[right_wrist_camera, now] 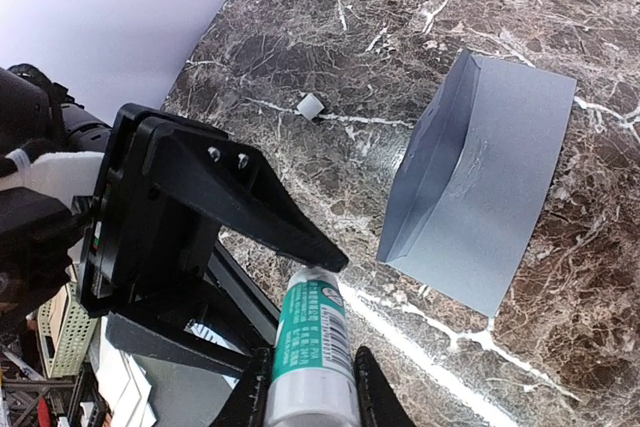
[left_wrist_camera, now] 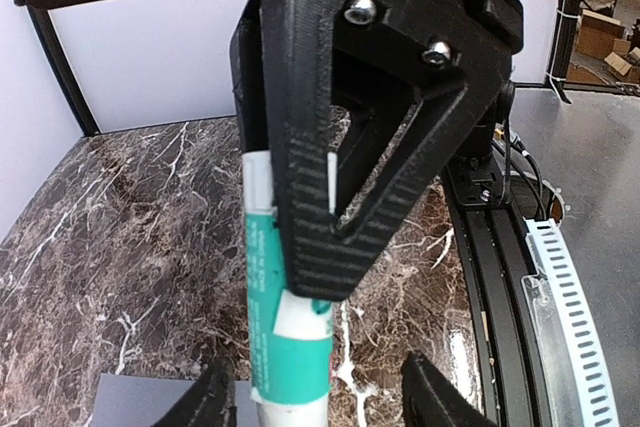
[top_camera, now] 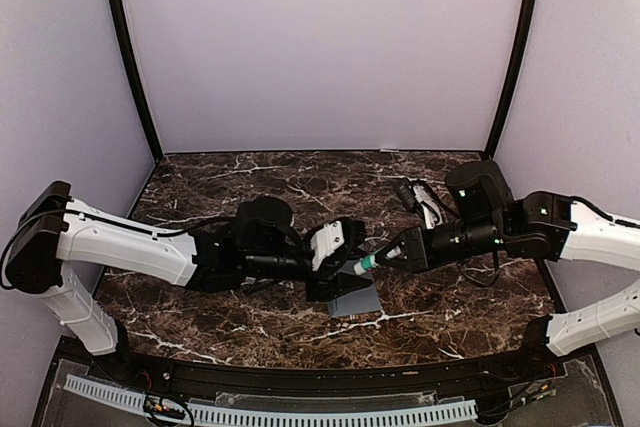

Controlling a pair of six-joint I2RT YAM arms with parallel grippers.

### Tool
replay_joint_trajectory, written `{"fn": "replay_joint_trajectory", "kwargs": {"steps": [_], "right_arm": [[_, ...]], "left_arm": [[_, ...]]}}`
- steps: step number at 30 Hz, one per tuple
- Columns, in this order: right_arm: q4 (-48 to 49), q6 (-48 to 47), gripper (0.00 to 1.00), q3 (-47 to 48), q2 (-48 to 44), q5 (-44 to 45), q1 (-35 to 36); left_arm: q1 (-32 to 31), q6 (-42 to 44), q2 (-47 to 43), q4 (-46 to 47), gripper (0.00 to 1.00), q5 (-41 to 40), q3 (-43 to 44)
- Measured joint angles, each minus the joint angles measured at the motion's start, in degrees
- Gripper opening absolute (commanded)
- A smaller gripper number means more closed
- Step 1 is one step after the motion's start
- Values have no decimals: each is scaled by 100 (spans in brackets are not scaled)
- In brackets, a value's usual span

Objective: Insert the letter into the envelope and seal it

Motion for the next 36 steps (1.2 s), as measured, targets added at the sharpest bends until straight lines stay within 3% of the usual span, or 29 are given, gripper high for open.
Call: {"fn": "replay_joint_trajectory", "kwargs": {"steps": [4,8,14,18,19,20,24,30,36], "right_arm": [[4,33,0,0,4,7,0],[-35,72,0,0,15,9,0],[-57,101,0,-11,11,7,0],[-79,90,63,-15,-4,-13,0],[-72,118,73,-13,-7,-37,0],[-66,127,76,-13,-7,-44,0],[-164,87,75,26,4,-61,0],[-481,-4,60,278,236,-61,0],[-647,-42,52,313,442,-140,0]], "left_arm": [[-85,37,42,74,28,-166,9],[-157,116,138,236,16,-468,9],[-243,181,179,302,7,-721,9],[-247,243,184,317,5,-726,9],[-247,262,184,319,5,-715,9],[-254,286,184,319,5,-697,9],[-304,365,184,319,5,-595,4],[-310,463,184,315,5,-487,-50],[-310,509,186,313,4,-520,-61]]}}
